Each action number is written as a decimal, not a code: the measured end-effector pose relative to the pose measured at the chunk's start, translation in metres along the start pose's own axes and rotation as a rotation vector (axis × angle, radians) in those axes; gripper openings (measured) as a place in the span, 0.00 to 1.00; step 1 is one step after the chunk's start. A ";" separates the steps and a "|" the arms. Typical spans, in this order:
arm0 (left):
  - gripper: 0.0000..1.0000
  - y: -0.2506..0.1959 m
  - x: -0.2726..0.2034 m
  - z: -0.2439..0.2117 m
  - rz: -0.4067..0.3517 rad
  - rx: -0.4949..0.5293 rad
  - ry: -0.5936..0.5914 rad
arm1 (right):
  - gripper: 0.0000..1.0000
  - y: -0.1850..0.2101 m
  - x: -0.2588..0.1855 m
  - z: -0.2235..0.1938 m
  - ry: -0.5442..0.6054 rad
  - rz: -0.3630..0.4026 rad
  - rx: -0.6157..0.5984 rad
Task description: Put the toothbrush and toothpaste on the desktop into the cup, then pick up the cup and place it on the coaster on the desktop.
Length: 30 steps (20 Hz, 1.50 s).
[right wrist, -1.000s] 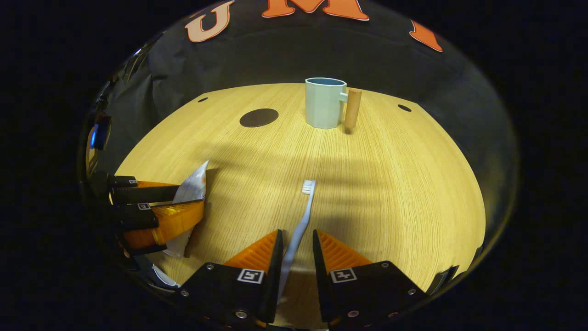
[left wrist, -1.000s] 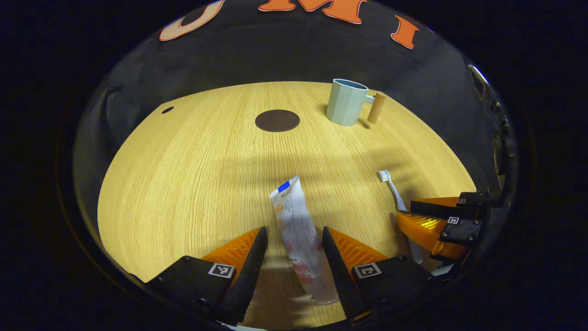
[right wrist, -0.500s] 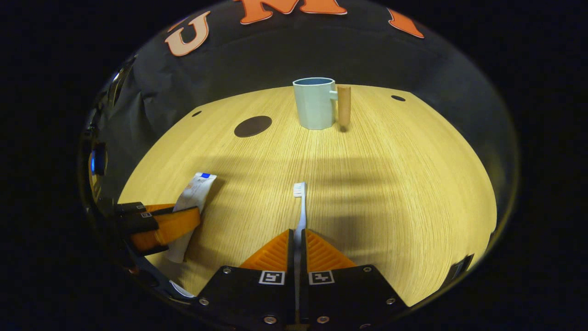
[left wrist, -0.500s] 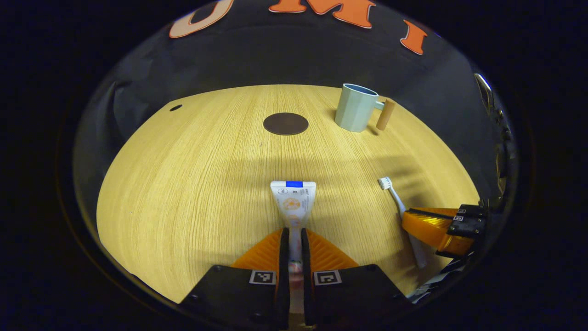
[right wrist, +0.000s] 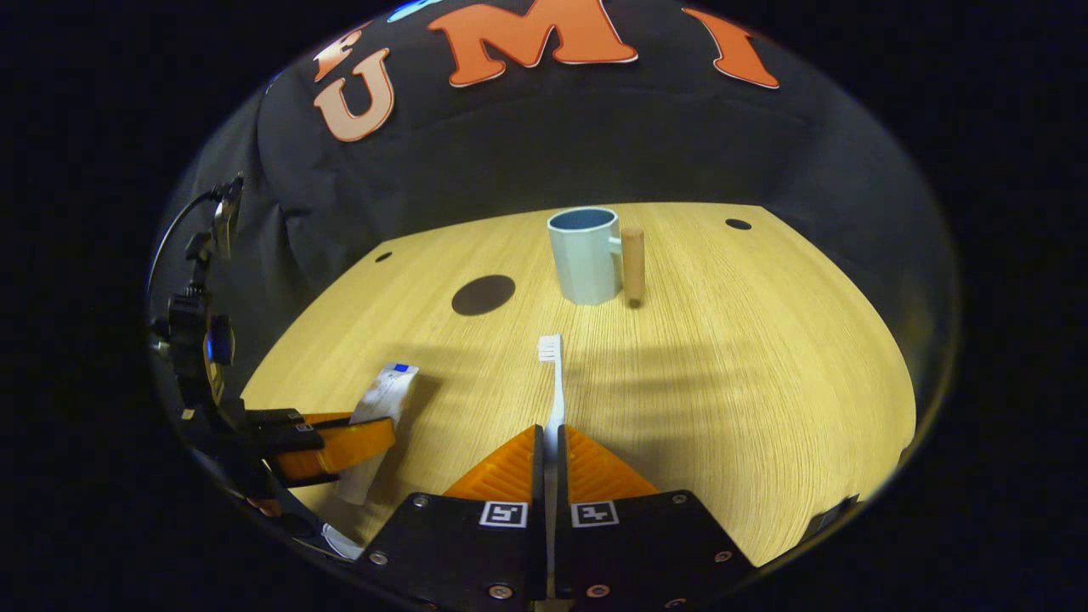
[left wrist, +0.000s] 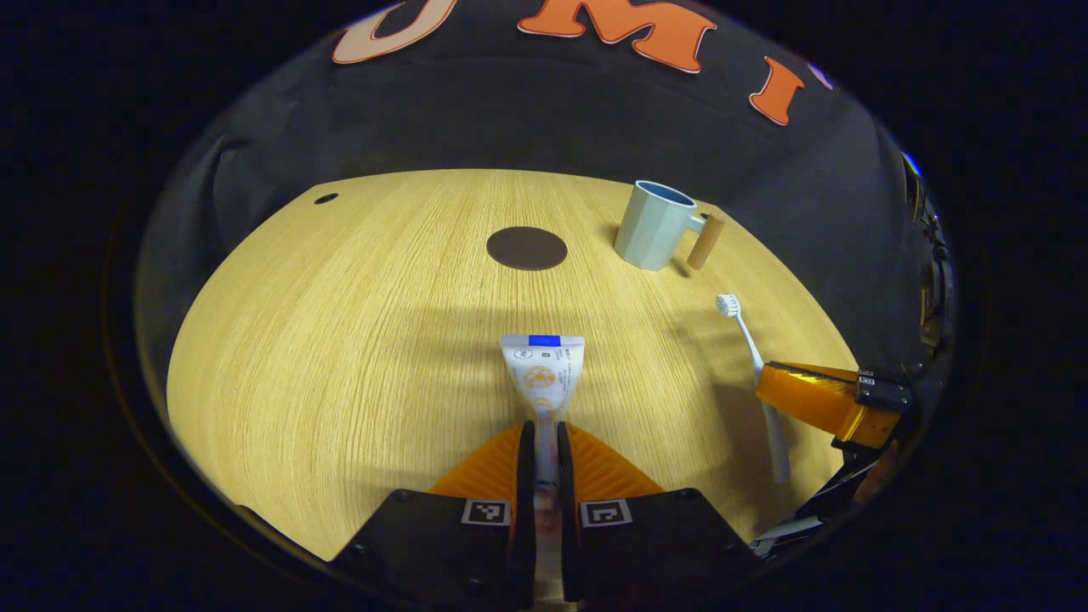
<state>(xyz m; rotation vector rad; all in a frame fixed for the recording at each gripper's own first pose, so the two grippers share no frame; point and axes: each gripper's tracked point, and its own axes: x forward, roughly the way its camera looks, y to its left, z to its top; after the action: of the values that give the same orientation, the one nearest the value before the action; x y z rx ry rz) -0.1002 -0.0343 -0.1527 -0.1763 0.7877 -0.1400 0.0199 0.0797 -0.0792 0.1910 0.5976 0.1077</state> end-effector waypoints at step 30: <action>0.16 0.022 -0.027 0.042 0.044 0.016 -0.249 | 0.04 0.007 0.050 0.240 -0.680 0.237 0.025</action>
<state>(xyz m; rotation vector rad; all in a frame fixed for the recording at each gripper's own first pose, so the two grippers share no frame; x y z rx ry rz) -0.0878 -0.0033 -0.1096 -0.1575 0.5420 -0.0803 0.1964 0.0594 0.0891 0.3046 -0.1030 0.2509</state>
